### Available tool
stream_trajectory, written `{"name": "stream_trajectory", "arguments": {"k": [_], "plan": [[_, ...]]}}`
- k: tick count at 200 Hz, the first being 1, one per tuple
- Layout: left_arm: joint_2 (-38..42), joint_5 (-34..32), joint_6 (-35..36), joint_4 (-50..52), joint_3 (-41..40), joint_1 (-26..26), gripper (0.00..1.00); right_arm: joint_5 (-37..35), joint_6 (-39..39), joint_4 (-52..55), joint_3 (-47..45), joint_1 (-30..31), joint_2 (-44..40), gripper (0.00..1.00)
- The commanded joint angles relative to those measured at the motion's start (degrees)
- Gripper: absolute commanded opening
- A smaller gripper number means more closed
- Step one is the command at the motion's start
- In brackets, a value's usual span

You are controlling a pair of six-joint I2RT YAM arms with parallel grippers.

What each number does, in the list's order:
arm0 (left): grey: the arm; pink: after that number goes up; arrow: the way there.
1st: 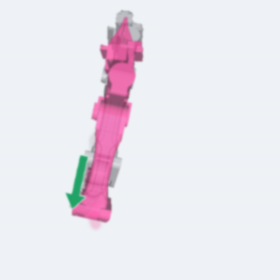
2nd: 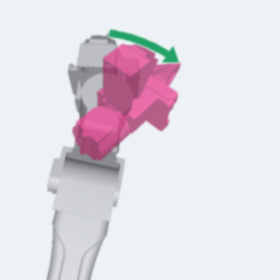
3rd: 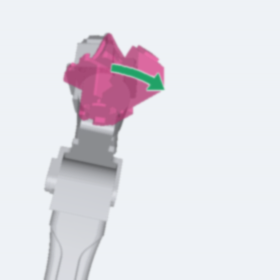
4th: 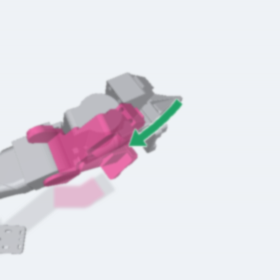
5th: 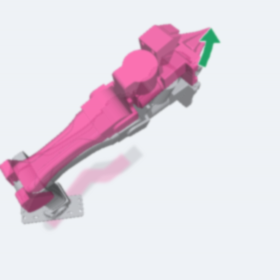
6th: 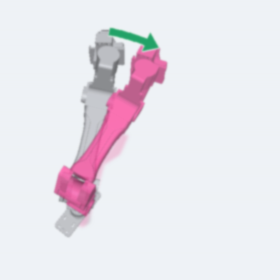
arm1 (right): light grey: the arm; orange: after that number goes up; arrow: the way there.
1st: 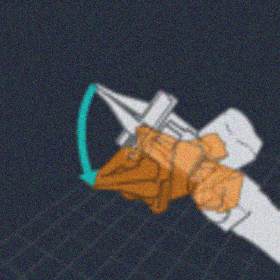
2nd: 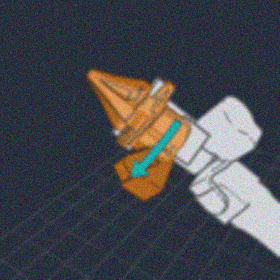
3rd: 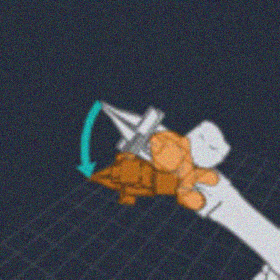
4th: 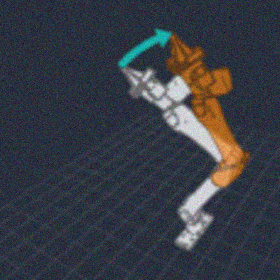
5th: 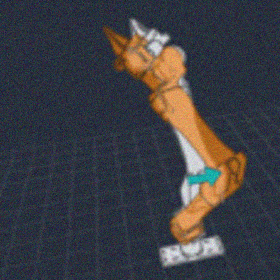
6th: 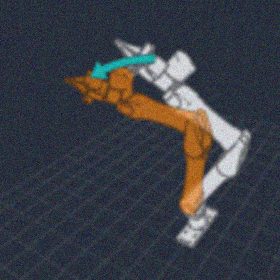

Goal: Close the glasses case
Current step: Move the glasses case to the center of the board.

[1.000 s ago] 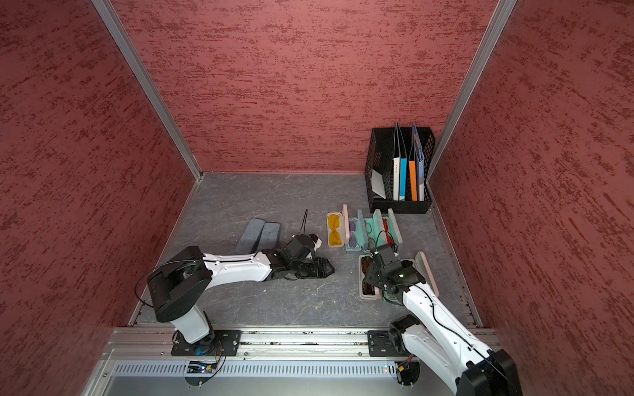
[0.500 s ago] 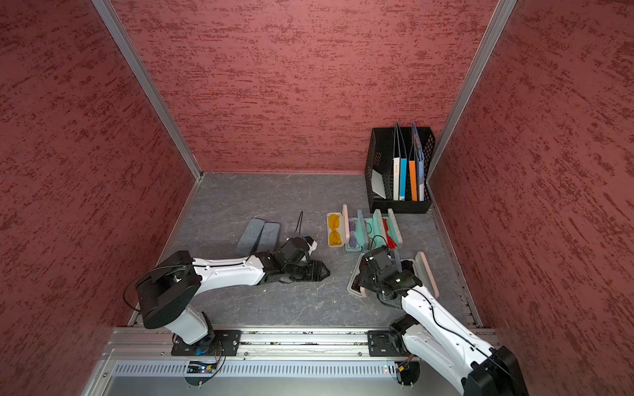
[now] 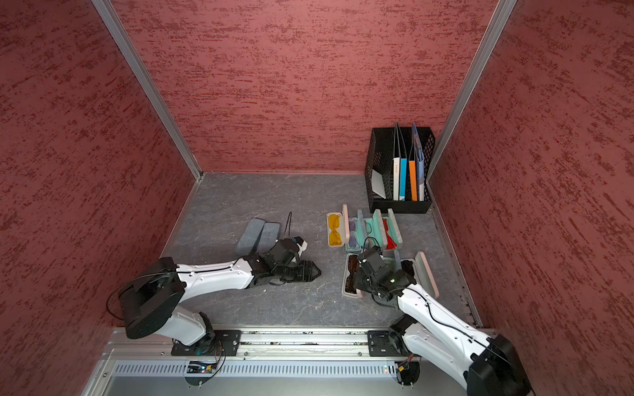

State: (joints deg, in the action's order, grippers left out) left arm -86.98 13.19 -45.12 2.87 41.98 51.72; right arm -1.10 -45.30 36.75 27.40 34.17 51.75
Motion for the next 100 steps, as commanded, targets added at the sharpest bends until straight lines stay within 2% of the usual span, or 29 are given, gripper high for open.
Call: {"name": "stream_trajectory", "arguments": {"k": [1, 47, 100], "plan": [[1.72, -1.05, 1.33, 0.85, -0.92, -0.31, 0.74, 0.49, -1.60, -1.42, 1.92, 2.12, 0.29, 0.42], [4.08, -1.25, 0.63, 0.30, -3.36, -0.21, 0.74, -0.87, -3.97, -2.18, 2.70, 6.76, 1.45, 0.42], [7.04, -2.38, -0.55, 0.19, -6.05, 0.20, 0.75, -4.95, -7.84, -5.74, 5.21, 14.92, 7.25, 0.42]]}}
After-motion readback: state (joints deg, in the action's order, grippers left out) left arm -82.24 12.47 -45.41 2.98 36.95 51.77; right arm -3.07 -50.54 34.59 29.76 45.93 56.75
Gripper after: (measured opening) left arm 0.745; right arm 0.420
